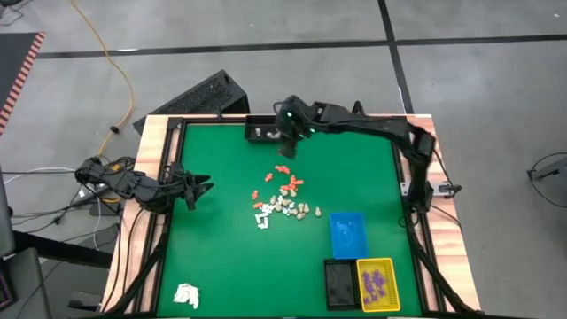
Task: Sort Halloween decoration
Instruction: Put the orange skeleton toy into the blue bin
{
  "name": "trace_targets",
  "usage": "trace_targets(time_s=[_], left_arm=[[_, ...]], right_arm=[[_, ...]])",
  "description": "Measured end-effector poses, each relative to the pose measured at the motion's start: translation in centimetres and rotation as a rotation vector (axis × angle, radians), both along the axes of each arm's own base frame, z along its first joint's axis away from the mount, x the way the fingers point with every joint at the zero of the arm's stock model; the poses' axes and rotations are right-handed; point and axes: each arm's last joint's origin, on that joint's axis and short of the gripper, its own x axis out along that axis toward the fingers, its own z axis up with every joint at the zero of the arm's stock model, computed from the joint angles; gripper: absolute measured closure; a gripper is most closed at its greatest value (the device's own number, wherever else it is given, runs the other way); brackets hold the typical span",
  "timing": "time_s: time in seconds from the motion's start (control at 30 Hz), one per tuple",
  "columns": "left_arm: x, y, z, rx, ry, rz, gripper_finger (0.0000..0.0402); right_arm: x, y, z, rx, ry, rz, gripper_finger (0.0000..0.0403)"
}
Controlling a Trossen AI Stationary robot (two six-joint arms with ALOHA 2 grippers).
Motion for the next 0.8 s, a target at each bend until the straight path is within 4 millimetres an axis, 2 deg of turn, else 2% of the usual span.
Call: trace_targets(time_s=[0.13, 0.23, 0.33, 0.43, 0.57, 0.67, 0.8], left_arm=[[0.0, 0.0, 0.0, -0.001, -0.001, 0.001, 0.0213], [0.0, 0.0, 0.0, -0.002, -0.002, 0.0, 0.0213], [0.0, 0.0, 0.0, -0.008, -0.005, 0.002, 0.0213], [0.0, 0.0, 0.0, -0.013, -0.007, 0.003, 0.0213], [0.0, 0.0, 0.0, -0.022, -0.011, -0.001, 0.0213], [0.0, -0.1, 0.0, -0.027, -0.01, -0.014, 0.0213], [0.0, 0.0, 0.0, -0.041, -0.018, -0.002, 0.0213]], right_arm=[[-3.7, 4.7, 2.4, 0.063, 0.182, 0.083, 0.0209], [-6.4, 7.8, 3.7, 0.122, 0.241, 0.075, 0.021], [-8.5, 10.6, 4.1, 0.135, 0.24, 0.037, 0.021], [-10.1, 13.1, 3.5, 0.117, 0.219, -0.001, 0.021], [-10.5, 15.7, 1.5, 0.069, 0.111, -0.026, 0.021], [-9.9, 17.1, -0.5, 0.057, 0.021, 0.002, 0.021], [-8.6, 17.9, -2.9, 0.049, -0.042, 0.016, 0.021]])
